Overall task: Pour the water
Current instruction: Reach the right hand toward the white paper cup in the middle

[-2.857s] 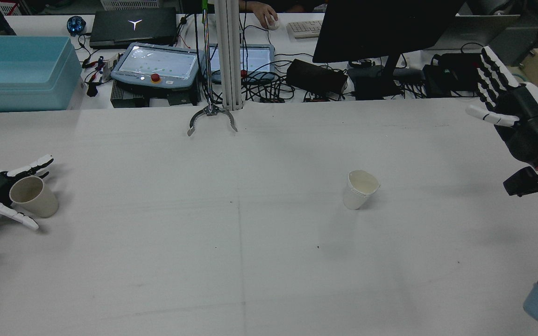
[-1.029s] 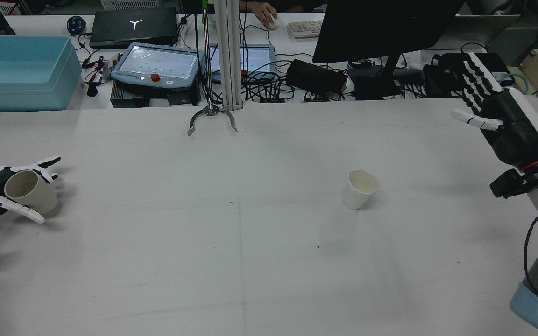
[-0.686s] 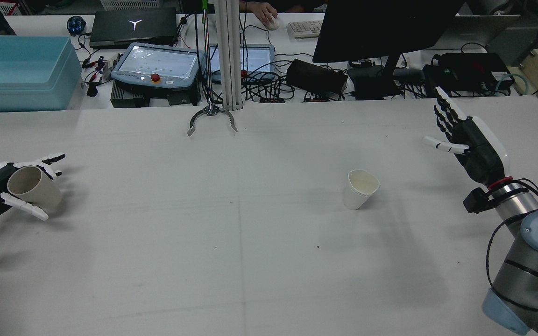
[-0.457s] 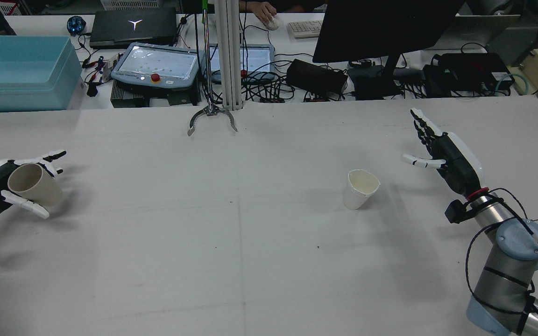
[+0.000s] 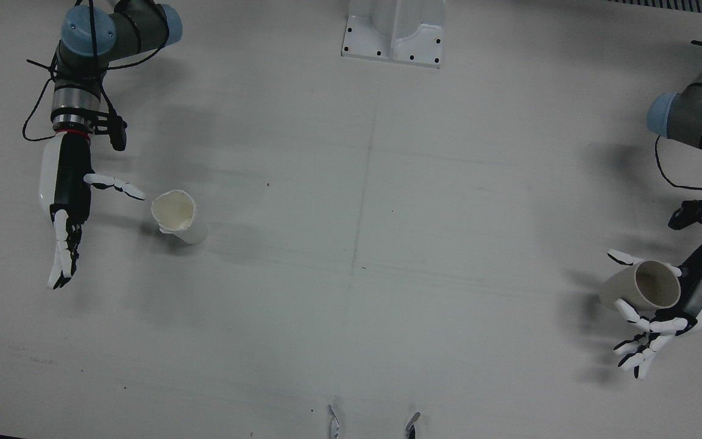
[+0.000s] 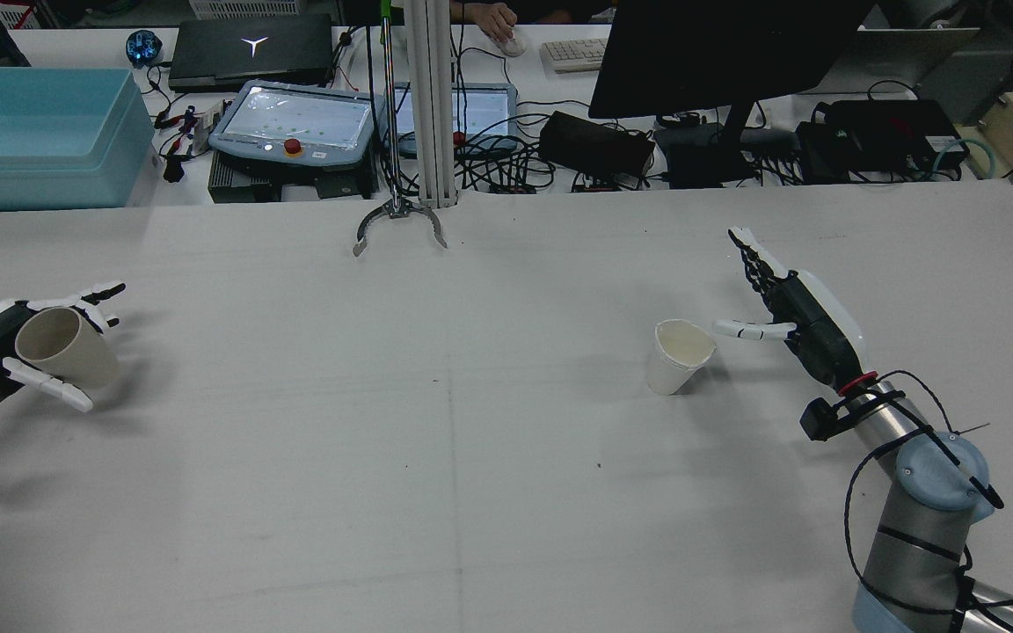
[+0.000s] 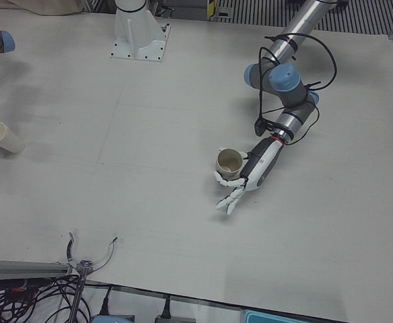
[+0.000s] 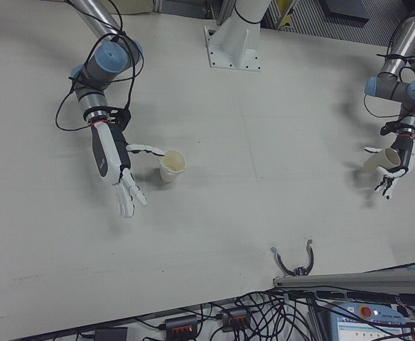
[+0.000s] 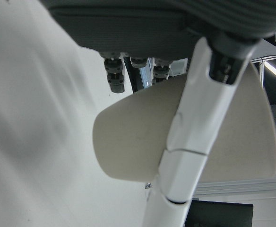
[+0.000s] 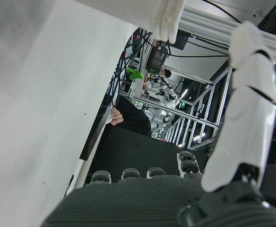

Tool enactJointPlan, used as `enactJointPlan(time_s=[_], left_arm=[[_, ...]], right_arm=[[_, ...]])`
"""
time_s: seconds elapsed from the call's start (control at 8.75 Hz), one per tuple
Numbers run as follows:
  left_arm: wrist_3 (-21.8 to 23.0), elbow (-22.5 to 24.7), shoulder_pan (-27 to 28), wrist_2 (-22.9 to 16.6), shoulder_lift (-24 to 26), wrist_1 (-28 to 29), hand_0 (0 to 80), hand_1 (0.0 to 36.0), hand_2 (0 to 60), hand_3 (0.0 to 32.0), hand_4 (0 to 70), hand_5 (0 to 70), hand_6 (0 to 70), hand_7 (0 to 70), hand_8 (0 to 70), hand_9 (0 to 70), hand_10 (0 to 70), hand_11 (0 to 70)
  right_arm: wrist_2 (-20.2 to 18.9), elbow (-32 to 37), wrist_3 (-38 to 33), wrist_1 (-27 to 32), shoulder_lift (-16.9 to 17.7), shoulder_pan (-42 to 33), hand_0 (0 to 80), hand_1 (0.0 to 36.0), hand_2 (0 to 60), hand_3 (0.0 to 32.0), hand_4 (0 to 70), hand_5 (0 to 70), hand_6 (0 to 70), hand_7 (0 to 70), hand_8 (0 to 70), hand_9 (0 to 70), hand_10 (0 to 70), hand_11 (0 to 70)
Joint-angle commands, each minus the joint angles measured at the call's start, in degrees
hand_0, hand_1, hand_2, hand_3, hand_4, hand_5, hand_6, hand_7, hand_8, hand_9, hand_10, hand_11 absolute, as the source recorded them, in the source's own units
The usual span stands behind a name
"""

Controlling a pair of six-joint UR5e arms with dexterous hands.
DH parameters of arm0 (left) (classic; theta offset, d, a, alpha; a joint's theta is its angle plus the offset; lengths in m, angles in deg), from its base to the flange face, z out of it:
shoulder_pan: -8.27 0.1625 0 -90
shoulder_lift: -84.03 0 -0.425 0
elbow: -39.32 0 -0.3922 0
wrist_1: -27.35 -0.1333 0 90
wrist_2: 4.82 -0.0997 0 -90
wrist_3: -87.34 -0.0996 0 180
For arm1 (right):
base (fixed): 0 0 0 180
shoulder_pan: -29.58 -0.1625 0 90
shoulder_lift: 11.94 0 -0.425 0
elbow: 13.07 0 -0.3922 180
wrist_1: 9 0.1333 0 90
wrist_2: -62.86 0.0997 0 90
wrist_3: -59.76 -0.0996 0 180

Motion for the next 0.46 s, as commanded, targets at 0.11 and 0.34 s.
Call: enactJointPlan(time_s=[0.11,0.34], left_arm=[[-0.07,-0.15,0.13,0.06,-0.14,-0.06,80.0,36.0,0.0,0.0,57.8,70.0,10.3,10.0,1.8,0.6,8.9,16.9],[-0.16,-0.15,0.14,0.06,-0.23,-0.06,80.0,36.0,0.0,0.0,57.7,70.0,10.5,10.2,1.9,0.6,9.0,16.9]], right_arm=[[1.14,-0.26,1.97,0.04,-0.49,5.53,48.1,19.2,17.4,7.4,0.0,4.4,0.0,0.0,1.5,0.4,0.0,0.0],[1.14,0.09,2.06,0.04,-0.49,6.67,48.0,19.3,18.2,8.0,0.0,4.3,0.0,0.0,1.2,0.0,0.0,0.0]])
